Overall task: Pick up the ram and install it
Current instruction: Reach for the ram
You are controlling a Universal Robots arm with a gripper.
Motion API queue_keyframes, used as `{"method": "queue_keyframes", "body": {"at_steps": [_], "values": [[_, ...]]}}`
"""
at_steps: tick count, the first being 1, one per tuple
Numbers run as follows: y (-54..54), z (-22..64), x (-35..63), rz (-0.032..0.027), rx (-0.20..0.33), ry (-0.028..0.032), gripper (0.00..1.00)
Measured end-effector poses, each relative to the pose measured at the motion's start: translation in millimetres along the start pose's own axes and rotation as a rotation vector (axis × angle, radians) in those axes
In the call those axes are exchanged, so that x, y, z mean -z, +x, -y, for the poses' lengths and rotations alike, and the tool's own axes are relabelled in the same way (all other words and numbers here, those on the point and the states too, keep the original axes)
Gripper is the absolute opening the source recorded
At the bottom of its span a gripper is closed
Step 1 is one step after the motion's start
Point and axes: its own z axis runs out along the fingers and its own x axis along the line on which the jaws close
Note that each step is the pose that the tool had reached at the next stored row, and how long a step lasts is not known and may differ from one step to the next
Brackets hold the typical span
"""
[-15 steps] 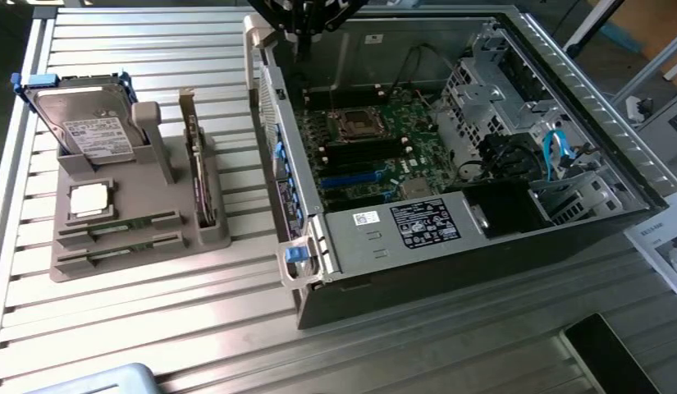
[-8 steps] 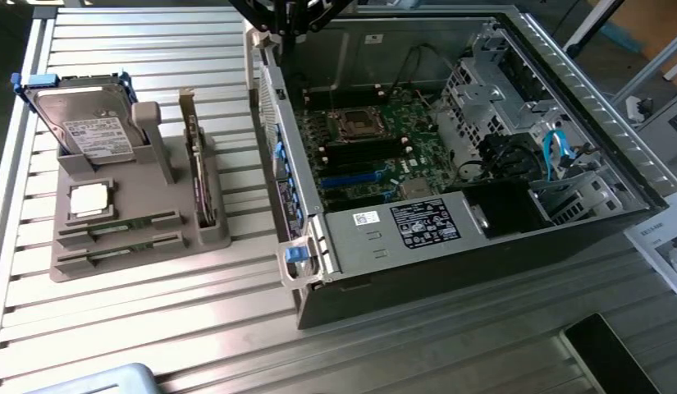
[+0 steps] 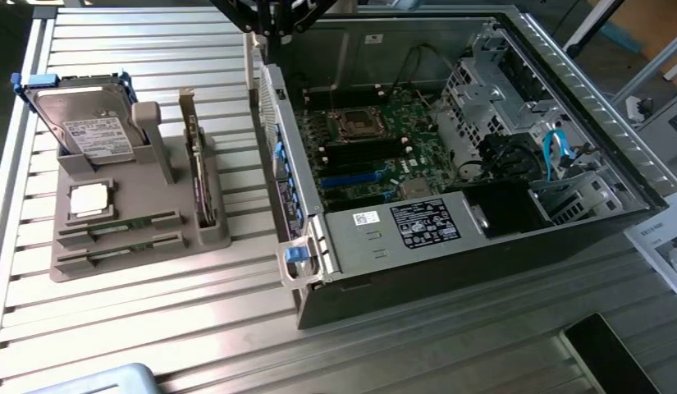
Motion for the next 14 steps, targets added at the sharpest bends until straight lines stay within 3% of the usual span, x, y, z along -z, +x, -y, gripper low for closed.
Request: {"method": "queue_keyframes", "body": {"at_steps": [14], "values": [[28.5, 2.2, 0.3, 0.0001, 0.000, -0.0001, 0.11]]}}
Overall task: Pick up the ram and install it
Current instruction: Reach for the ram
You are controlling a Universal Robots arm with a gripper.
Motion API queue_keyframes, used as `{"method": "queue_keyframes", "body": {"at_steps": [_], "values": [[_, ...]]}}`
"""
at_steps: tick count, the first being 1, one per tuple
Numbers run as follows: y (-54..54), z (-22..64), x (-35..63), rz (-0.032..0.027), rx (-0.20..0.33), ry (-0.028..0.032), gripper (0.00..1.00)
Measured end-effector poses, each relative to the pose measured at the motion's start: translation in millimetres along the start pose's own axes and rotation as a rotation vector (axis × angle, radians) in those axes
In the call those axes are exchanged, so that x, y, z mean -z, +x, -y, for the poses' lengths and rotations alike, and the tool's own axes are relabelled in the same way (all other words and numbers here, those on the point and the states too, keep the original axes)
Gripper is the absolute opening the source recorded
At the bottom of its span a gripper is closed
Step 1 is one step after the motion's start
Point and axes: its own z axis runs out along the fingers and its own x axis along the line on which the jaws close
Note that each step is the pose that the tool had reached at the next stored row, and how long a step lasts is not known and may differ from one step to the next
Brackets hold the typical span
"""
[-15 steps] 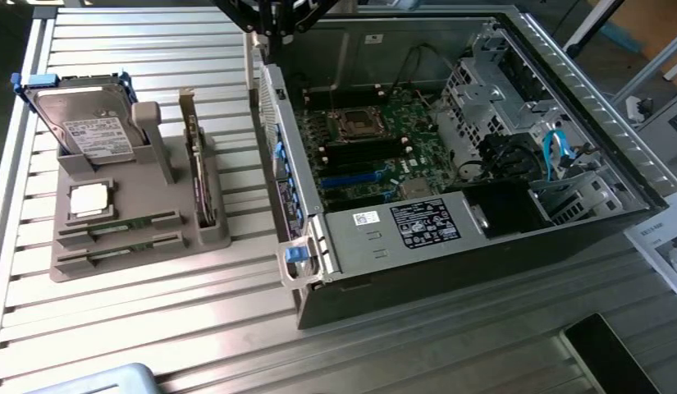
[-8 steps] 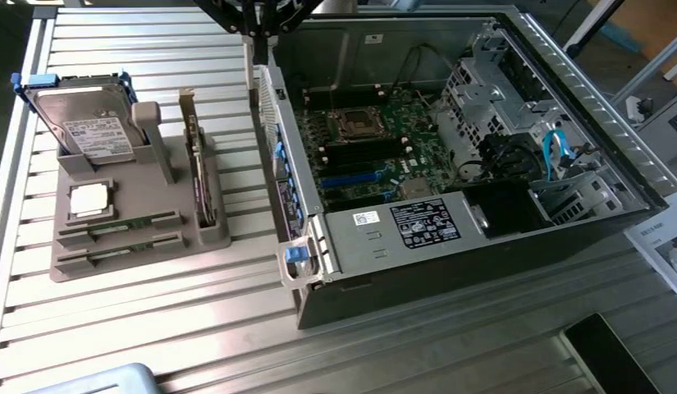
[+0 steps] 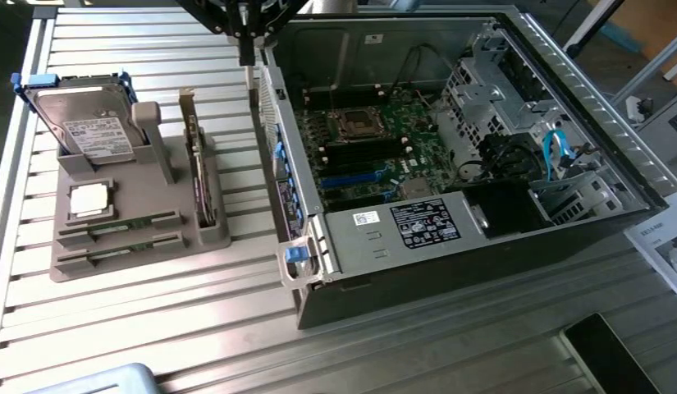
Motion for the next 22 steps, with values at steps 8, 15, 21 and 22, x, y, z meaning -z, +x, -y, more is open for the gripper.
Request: {"method": "queue_keyframes", "body": {"at_steps": [8, 15, 21, 22], "values": [[15.7, 1.2, 0.2, -0.0001, 0.000, 0.0001, 0.11], [33.4, 2.5, 0.4, -0.0001, 0.000, 0.0001, 0.11], [47.8, 3.7, 0.5, 0.0000, 0.000, 0.0000, 0.11], [50.7, 3.9, 0.6, 0.0000, 0.000, 0.0000, 0.11]]}}
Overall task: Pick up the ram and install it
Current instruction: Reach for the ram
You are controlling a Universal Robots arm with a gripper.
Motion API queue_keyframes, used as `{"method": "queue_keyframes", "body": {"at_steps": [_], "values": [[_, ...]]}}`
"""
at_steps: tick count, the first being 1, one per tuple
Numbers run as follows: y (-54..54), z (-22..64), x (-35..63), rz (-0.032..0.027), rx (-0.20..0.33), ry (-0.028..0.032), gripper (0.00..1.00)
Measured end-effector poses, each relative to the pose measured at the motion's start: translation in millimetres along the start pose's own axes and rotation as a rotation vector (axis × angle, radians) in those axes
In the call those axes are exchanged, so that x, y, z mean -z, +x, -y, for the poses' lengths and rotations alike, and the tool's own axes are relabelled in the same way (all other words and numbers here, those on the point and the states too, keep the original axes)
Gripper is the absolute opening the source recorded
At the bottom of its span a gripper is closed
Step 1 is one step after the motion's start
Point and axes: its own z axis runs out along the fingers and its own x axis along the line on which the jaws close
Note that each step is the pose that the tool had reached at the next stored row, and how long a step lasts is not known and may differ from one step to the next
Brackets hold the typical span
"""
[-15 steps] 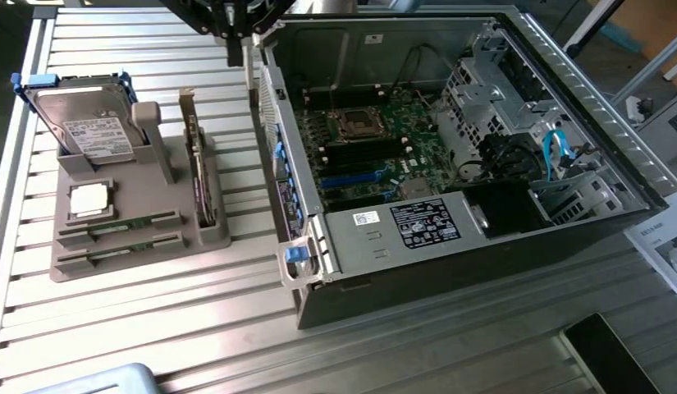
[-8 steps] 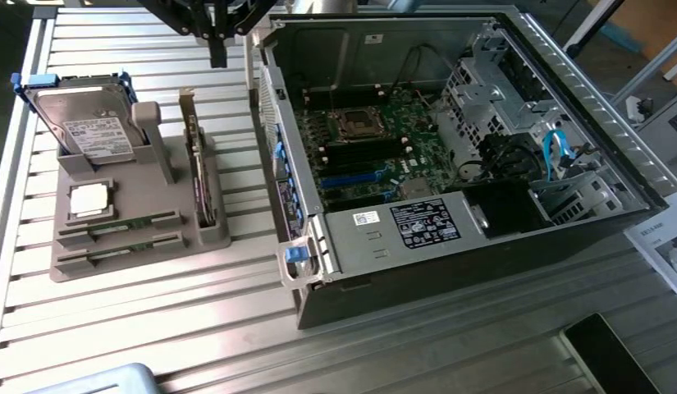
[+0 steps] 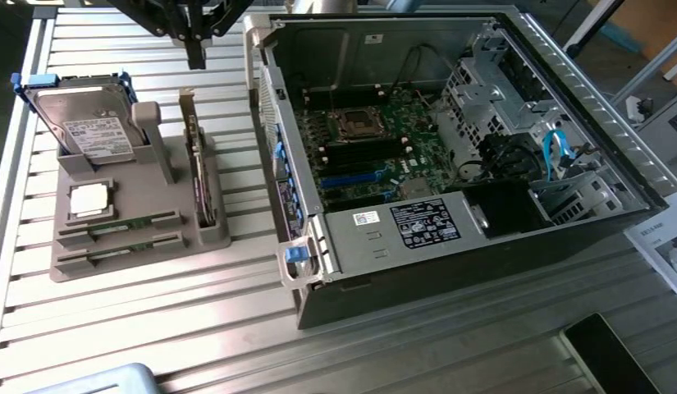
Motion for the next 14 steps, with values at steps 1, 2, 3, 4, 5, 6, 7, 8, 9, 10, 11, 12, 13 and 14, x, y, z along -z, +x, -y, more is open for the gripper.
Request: {"method": "queue_keyframes", "body": {"at_steps": [1, 2, 3, 4, 5, 6, 7, 8, 9, 10, 11, 12, 13, 14], "values": [[3.6, 0.3, 0.0, 0.0000, 0.000, 0.0000, 0.11], [5.6, 0.4, 0.0, -0.0001, 0.000, 0.0000, 0.11], [7.0, 0.5, 0.1, 0.0000, 0.000, 0.0000, 0.11], [9.4, 0.7, 0.1, 0.0000, 0.000, 0.0000, 0.11], [11.9, 0.9, 0.1, 0.0000, 0.000, -0.0001, 0.11], [14.1, 1.1, 0.1, 0.0000, 0.000, 0.0000, 0.11], [14.1, 1.1, 0.1, 0.0000, 0.000, 0.0000, 0.11], [14.1, 1.1, 0.1, 0.0000, 0.000, 0.0000, 0.11], [14.2, 1.1, 0.1, 0.0000, 0.000, 0.0000, 0.11], [14.2, 1.1, 0.1, -0.0001, 0.000, 0.0000, 0.11], [14.2, 1.1, 0.1, 0.0000, 0.000, 0.0000, 0.11], [14.2, 1.1, 0.2, -0.0003, 0.000, 0.0001, 0.11], [13.5, 1.0, 0.1, -0.0033, 0.000, 0.0002, 0.11], [12.4, 0.9, 0.1, -0.0089, 0.000, 0.0006, 0.11]]}}
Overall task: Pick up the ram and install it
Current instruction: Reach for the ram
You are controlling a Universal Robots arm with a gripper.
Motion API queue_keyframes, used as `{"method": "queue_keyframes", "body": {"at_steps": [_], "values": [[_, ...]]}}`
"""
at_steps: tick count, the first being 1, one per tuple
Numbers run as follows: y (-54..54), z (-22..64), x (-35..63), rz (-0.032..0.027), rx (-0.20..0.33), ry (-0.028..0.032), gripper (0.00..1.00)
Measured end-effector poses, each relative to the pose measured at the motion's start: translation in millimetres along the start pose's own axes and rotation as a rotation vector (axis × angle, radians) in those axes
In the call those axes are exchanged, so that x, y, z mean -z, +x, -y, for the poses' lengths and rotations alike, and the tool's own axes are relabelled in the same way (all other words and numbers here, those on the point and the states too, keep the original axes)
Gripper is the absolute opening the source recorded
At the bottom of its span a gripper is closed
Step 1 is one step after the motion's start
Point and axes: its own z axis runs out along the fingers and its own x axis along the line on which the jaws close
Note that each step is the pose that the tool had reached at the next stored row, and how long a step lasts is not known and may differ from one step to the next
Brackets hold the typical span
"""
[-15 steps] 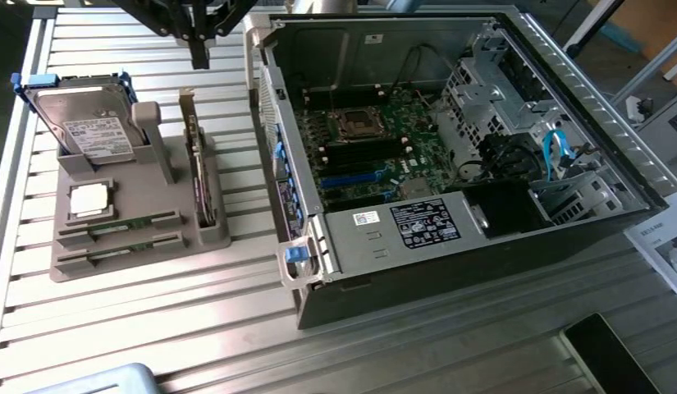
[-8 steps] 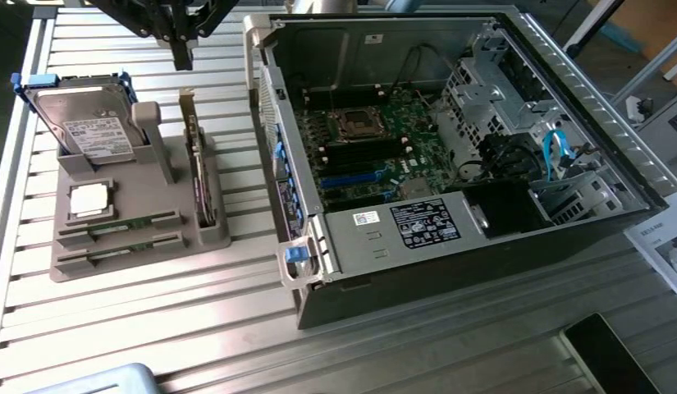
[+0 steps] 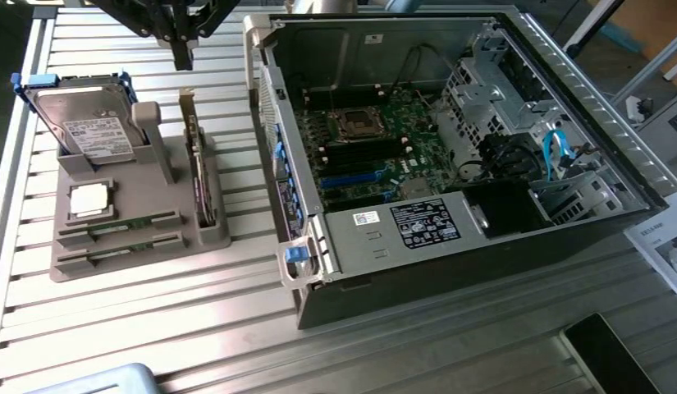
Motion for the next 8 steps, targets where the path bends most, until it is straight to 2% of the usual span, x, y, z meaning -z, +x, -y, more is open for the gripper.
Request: {"method": "queue_keyframes", "body": {"at_steps": [2, 8], "values": [[-2.7, -0.1, 0.0, -0.0148, -0.001, 0.0011, 0.11], [-0.6, 1.4, -0.1, -0.0156, -0.001, 0.0012, 0.11]]}}
